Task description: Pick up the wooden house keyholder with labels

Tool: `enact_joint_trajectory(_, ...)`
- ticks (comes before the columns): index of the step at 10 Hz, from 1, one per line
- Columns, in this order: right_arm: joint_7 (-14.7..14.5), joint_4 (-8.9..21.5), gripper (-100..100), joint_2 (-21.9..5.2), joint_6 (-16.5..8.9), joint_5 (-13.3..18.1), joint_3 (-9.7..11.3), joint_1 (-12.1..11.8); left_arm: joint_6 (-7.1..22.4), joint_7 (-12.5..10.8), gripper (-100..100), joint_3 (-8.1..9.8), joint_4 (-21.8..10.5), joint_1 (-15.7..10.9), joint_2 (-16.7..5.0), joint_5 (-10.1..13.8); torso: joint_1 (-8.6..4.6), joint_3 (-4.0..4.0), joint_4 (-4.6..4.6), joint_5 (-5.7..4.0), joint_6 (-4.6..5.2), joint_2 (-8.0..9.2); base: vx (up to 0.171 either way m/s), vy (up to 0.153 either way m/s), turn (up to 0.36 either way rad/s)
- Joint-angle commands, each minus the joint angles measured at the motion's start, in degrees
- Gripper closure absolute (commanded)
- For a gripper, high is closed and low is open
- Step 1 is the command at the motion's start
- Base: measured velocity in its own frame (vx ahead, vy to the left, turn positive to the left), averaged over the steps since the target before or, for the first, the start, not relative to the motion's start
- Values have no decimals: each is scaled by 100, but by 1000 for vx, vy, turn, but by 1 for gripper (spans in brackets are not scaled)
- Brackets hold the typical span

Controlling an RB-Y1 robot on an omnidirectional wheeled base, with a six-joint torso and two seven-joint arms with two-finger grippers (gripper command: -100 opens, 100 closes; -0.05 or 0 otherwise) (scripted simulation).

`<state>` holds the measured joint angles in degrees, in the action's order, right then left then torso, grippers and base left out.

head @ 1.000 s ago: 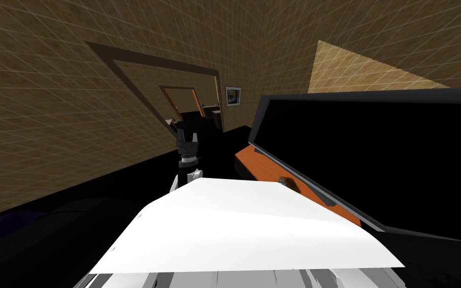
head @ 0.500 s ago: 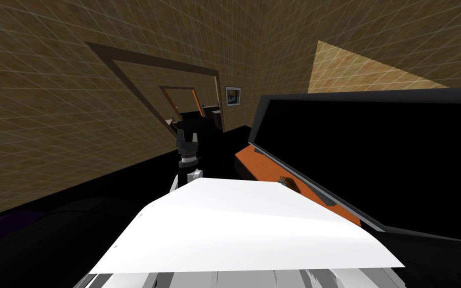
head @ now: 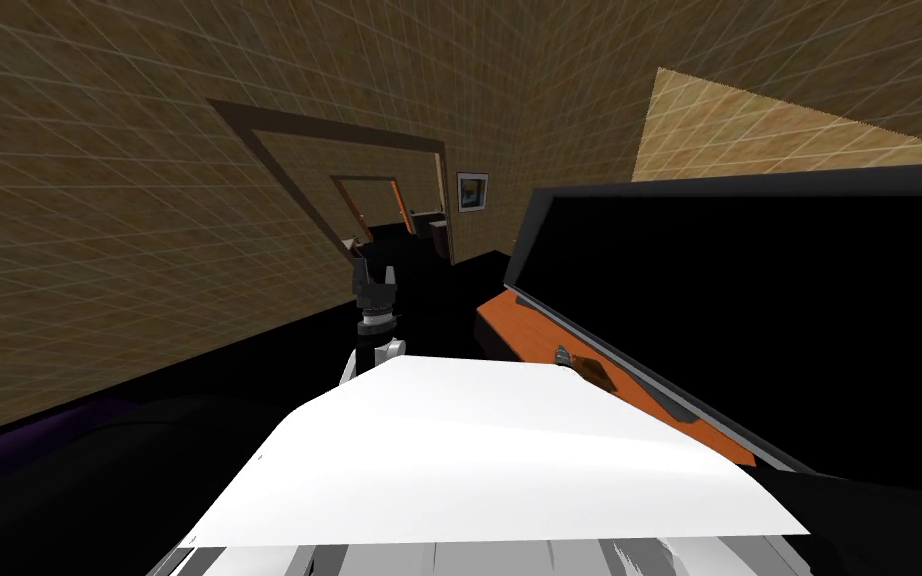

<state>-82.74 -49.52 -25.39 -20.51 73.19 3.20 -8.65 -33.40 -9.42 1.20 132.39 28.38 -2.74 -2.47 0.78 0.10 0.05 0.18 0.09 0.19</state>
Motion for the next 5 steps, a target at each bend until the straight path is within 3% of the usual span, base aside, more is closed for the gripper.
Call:
enact_joint_trajectory(1,-172,-114,-100,75,-85,-104,-94,48,0,0,0,0,0,0,0,0,0,0,0,0,0,0,-36,167,48)
enact_joint_trajectory(3,-293,-191,-100,208,-194,-123,-259,176,0,0,0,1,0,0,-1,0,-34,4,1,-5,3,6,-39,98,65)
enact_joint_trajectory(5,-493,-307,-100,423,-350,-140,-505,349,0,0,0,0,0,0,-1,0,-24,9,3,-4,2,15,-68,175,119)
